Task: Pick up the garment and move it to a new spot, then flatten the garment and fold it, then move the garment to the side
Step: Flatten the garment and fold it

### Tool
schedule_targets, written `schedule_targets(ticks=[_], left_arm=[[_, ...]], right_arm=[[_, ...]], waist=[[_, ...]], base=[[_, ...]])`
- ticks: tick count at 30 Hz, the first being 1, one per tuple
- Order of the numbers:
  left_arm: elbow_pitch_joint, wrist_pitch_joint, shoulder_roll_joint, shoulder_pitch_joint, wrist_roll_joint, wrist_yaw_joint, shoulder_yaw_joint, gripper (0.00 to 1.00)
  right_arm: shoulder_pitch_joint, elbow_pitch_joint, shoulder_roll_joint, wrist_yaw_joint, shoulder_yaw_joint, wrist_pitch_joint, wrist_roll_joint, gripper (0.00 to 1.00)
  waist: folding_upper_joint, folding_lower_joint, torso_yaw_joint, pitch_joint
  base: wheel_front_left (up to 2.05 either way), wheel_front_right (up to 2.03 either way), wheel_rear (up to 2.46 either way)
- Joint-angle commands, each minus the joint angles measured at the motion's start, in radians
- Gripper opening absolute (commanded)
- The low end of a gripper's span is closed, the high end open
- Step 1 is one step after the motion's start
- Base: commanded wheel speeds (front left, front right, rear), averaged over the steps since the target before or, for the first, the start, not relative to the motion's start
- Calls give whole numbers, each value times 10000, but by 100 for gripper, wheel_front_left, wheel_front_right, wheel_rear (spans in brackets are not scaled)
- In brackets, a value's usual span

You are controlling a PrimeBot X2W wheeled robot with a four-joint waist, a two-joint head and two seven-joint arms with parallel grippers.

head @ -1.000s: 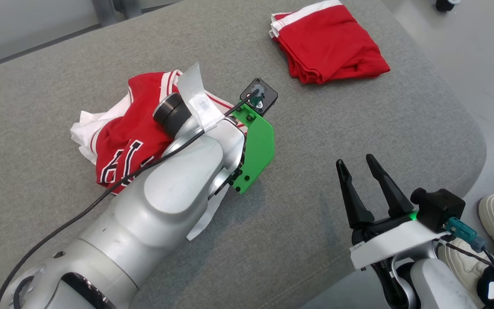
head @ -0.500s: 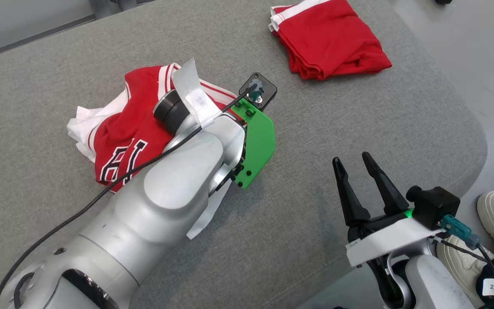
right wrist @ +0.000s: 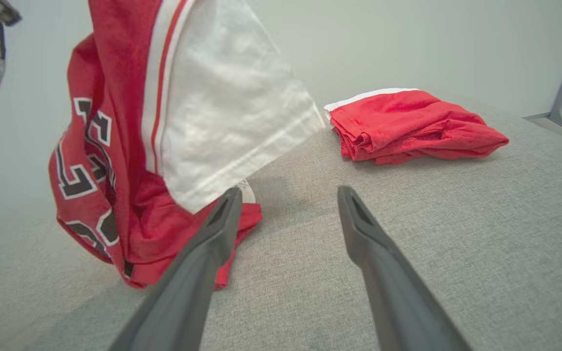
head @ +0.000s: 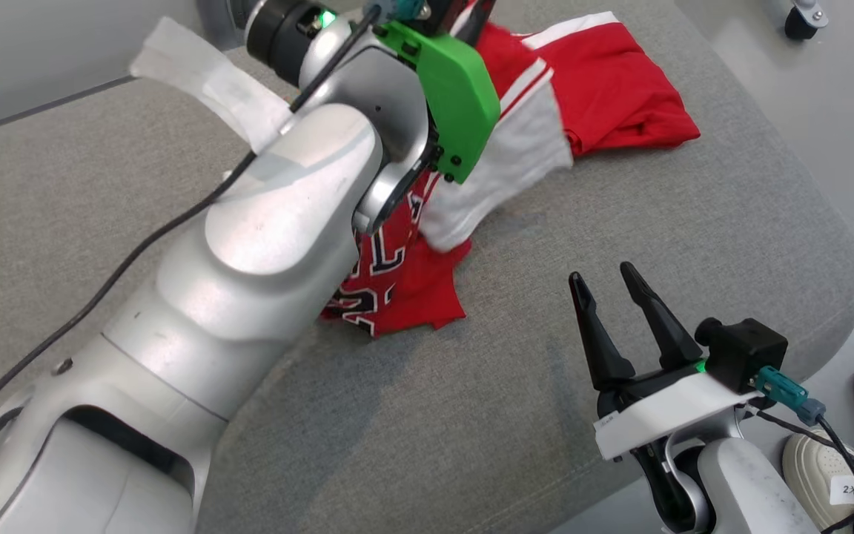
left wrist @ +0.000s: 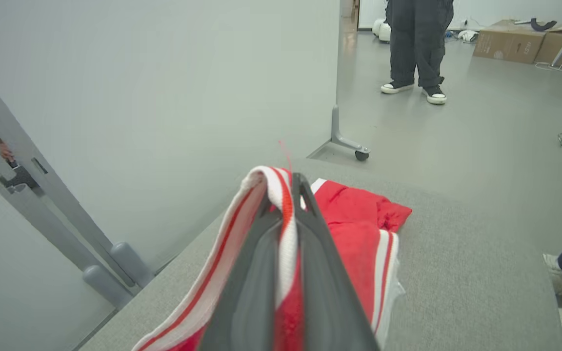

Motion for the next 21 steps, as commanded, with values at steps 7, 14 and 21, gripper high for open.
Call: schedule_targets(ticks=[7, 14, 21], left_arm=[[-630, -1856, 4, -891, -429, 566, 654, 0], [-1451, -3668, 13, -739, -1448, 1160, 1501, 0], [-1300, -4028, 429, 689, -1960, 1117, 1832, 0]], right_arm=[[116, -64, -105, -11, -49, 168, -139, 100], [328, -294, -249, -11, -203, 381, -224, 100], [553, -602, -371, -11, -330, 648, -288, 100]], waist=[[0, 0, 410, -473], [0, 0, 1114, -788], [0, 0, 2173, -965]], base=[[0, 0, 0], [0, 0, 0], [0, 0, 0]])
